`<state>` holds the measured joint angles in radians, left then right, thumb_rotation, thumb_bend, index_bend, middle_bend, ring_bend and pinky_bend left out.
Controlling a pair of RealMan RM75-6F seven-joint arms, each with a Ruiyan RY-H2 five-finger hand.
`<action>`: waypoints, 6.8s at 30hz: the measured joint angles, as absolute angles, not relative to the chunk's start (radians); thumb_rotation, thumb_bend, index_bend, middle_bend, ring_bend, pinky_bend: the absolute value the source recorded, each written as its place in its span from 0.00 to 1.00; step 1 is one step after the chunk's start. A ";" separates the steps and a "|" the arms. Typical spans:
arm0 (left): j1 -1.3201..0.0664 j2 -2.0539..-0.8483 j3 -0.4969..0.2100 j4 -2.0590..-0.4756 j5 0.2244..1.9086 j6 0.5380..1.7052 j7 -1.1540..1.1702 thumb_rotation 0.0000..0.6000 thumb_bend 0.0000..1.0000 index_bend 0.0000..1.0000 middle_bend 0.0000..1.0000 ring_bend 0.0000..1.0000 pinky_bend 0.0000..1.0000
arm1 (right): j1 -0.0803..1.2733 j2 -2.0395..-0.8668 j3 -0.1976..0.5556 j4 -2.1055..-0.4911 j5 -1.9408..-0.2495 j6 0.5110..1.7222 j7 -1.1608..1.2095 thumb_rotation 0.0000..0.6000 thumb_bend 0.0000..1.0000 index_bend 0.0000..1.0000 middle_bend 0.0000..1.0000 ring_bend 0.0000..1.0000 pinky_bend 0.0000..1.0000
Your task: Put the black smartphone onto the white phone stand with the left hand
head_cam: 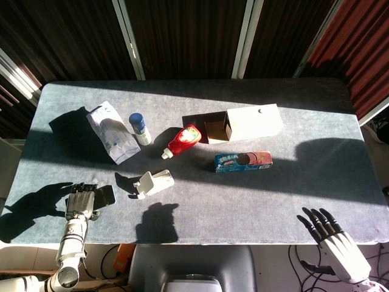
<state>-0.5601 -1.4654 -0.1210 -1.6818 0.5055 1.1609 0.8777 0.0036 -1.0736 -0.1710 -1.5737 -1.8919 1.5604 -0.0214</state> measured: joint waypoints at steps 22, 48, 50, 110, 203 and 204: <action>-0.673 -1.395 -0.081 -1.667 0.327 1.033 0.883 1.00 0.34 0.70 0.89 0.53 0.17 | 0.003 -1.080 -0.171 -1.576 -1.889 1.557 -0.033 1.00 0.25 0.00 0.00 0.00 0.00; -0.565 -1.343 -0.067 -1.602 0.620 0.902 0.427 1.00 0.46 0.87 1.00 0.69 0.28 | 0.002 -1.087 -0.169 -1.581 -1.884 1.550 -0.050 1.00 0.25 0.00 0.00 0.00 0.00; -0.550 -1.357 -0.069 -1.595 0.673 0.953 0.408 1.00 0.47 0.87 1.00 0.69 0.28 | 0.002 -1.087 -0.169 -1.580 -1.883 1.552 -0.047 1.00 0.25 0.00 0.00 0.00 0.00; -0.446 -2.005 -0.327 -1.254 1.217 1.344 -0.296 1.00 0.48 0.88 1.00 0.69 0.25 | 0.022 -1.086 -0.170 -1.591 -1.860 1.502 -0.055 1.00 0.25 0.00 0.00 0.00 0.00; -0.449 -2.087 -0.286 -1.044 1.297 1.257 -0.432 1.00 0.35 0.00 0.00 0.00 0.00 | 0.013 -1.071 -0.176 -1.580 -1.877 1.541 -0.015 1.00 0.25 0.00 0.00 0.00 0.00; -0.448 -2.085 -0.285 -1.047 1.298 1.257 -0.432 1.00 0.35 0.00 0.00 0.00 0.00 | 0.013 -1.071 -0.175 -1.579 -1.877 1.542 -0.015 1.00 0.25 0.00 0.00 0.00 0.00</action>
<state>-0.4484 -2.0849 -0.2852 -1.0470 1.2982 1.2568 -0.4319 0.0129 -1.0713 -0.1752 -1.5794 -1.8772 1.5423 -0.0152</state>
